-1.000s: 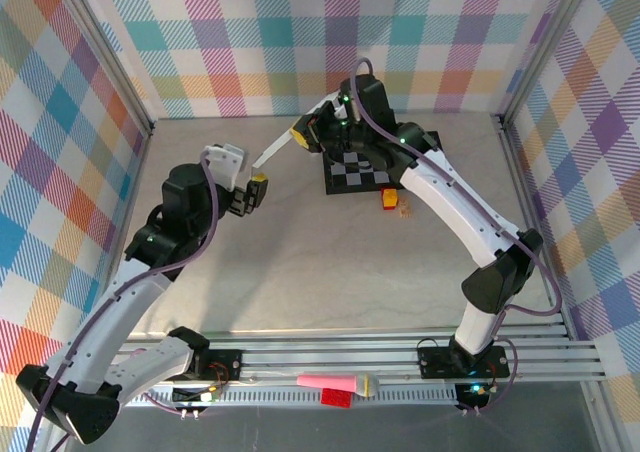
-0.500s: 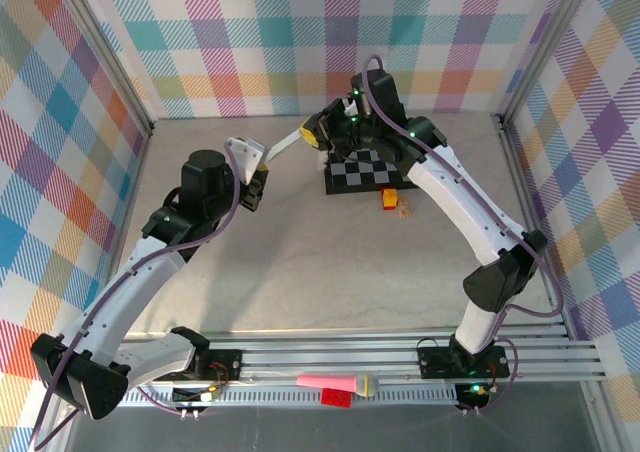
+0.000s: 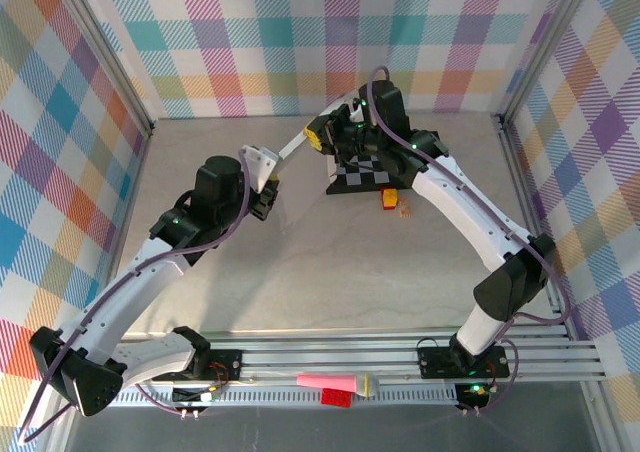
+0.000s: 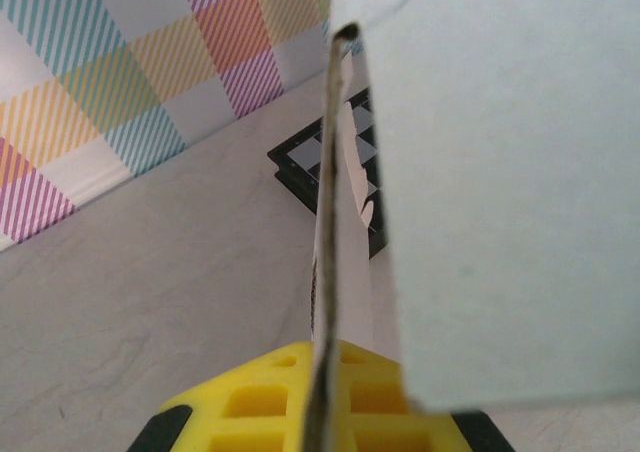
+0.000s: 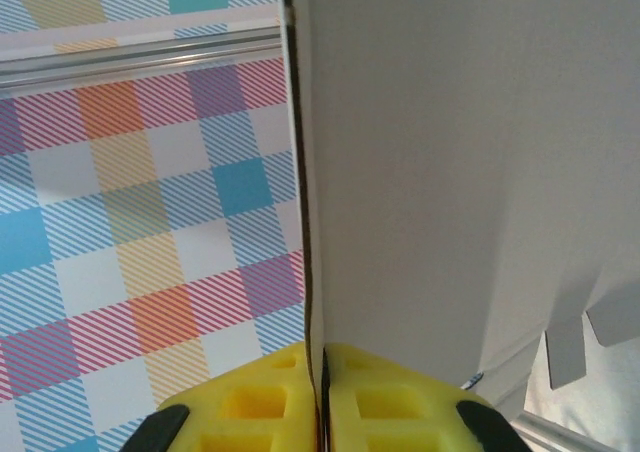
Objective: Fold the paper box
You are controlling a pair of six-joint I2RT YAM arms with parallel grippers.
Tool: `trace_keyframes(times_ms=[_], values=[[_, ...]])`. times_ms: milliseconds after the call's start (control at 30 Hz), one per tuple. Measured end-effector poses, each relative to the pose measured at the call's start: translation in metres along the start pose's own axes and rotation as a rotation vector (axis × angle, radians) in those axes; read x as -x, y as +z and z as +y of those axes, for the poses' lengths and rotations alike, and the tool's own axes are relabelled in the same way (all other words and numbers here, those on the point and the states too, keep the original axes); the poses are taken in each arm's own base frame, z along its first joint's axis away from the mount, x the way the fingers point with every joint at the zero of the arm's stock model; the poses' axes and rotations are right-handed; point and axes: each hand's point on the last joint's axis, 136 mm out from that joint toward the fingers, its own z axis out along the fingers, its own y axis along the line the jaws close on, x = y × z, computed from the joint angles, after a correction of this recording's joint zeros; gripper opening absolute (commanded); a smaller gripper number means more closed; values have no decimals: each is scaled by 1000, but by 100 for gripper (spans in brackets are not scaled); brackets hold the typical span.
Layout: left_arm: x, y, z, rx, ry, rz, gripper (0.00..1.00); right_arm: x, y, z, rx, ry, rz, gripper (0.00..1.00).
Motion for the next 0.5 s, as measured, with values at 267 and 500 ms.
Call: trace_keyframes(times_ms=[267,500], values=[[-1,0,3,35,7,5,0,0,1,0,9,6,-1,11],[0,0,3,39,10,4,0,1,1,1,14,13,-1,11]])
